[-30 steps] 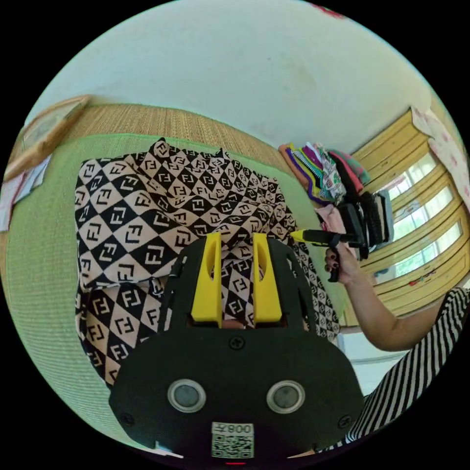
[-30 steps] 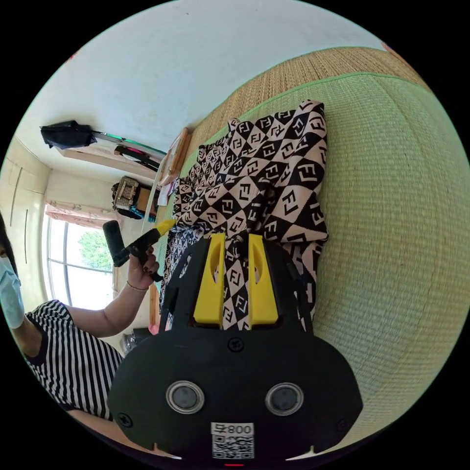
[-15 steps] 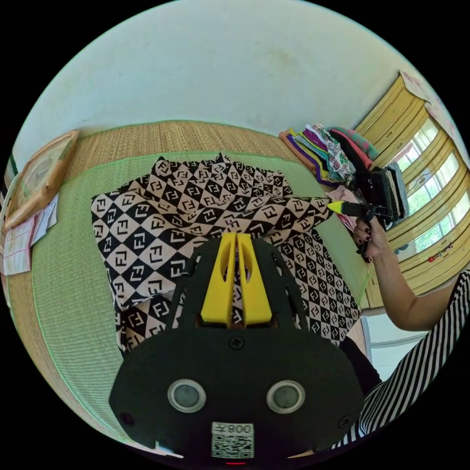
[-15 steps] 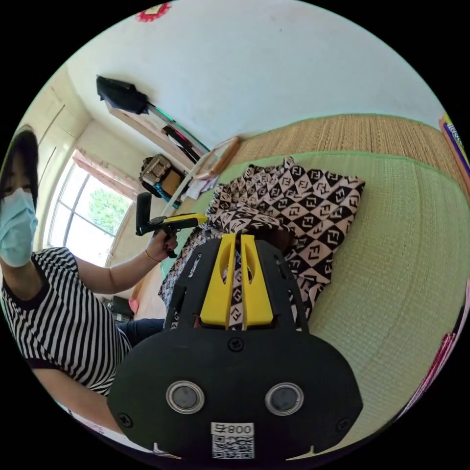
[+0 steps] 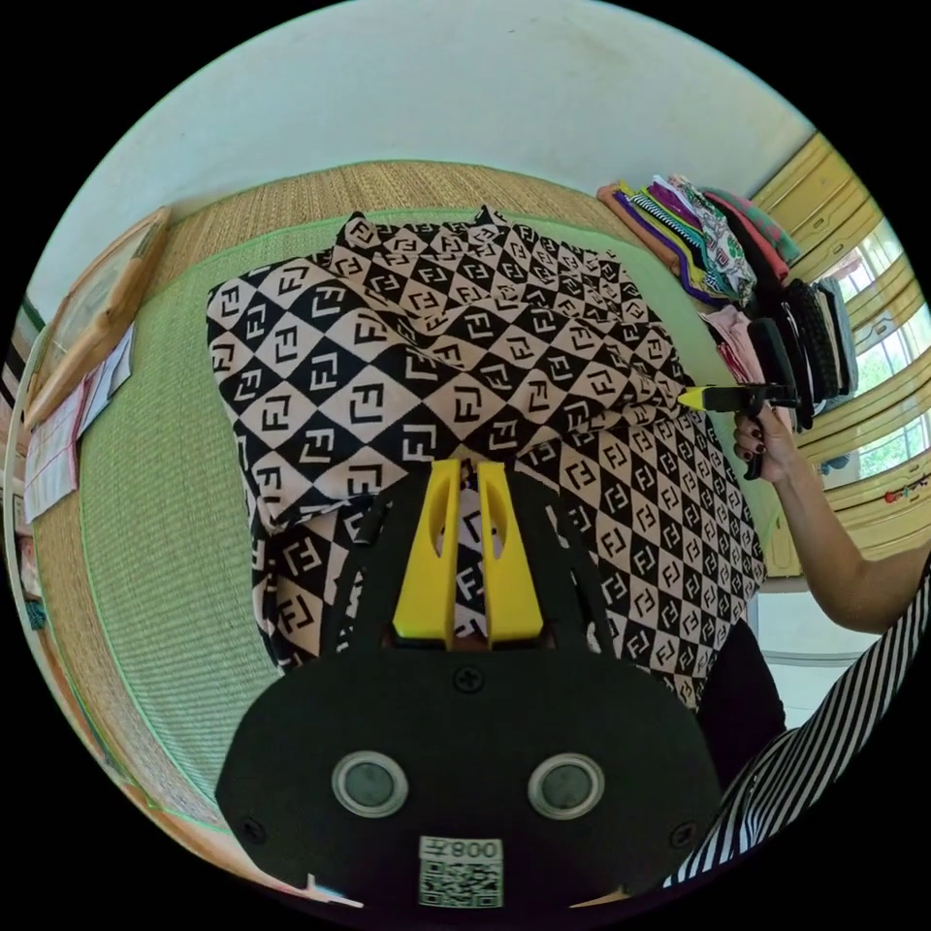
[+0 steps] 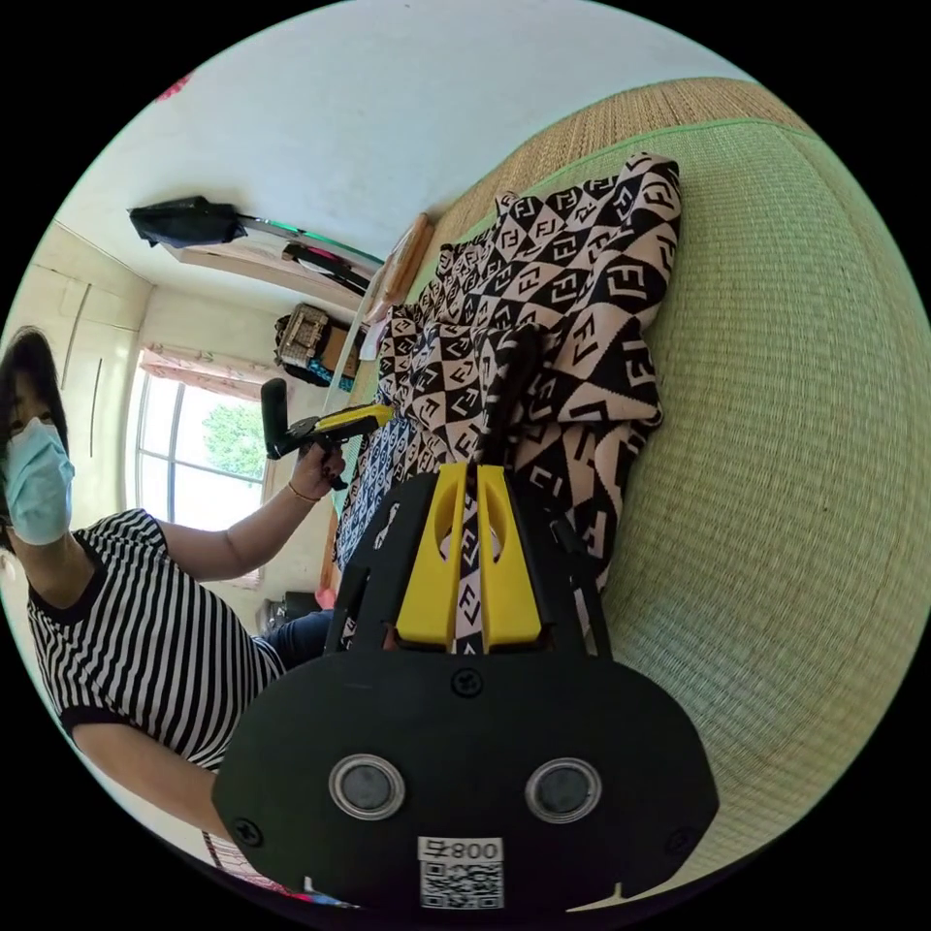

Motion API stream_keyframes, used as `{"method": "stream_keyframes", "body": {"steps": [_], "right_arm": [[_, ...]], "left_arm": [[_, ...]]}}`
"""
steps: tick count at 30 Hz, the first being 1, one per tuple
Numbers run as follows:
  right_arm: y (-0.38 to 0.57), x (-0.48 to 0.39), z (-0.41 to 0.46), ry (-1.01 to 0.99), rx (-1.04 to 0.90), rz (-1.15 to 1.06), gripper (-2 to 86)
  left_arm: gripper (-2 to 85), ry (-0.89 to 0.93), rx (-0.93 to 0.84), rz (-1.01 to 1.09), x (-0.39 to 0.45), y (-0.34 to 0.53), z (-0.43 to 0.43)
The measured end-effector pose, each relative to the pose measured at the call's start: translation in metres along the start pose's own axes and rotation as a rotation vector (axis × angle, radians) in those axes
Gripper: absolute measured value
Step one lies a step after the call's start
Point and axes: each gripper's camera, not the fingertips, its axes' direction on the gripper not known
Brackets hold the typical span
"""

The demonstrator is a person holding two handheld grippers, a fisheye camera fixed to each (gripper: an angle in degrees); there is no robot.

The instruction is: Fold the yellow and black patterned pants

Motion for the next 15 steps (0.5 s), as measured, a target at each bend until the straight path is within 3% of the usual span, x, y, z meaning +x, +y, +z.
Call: {"method": "stream_keyframes", "body": {"steps": [6,10,15], "right_arm": [[-0.012,-0.031,-0.005,0.088,-0.034,-0.102,1.9],[-0.005,-0.023,0.009,0.128,-0.108,-0.037,2.5],[0.003,-0.023,-0.008,0.112,0.019,0.003,4.5]], "left_arm": [[1.0,0.016,0.011,0.007,0.001,-0.008,-0.023],[1.2,0.031,-0.035,-0.001,-0.002,-0.008,-0.031],[4.3,0.056,0.055,-0.040,-0.018,-0.009,-0.067]]}}
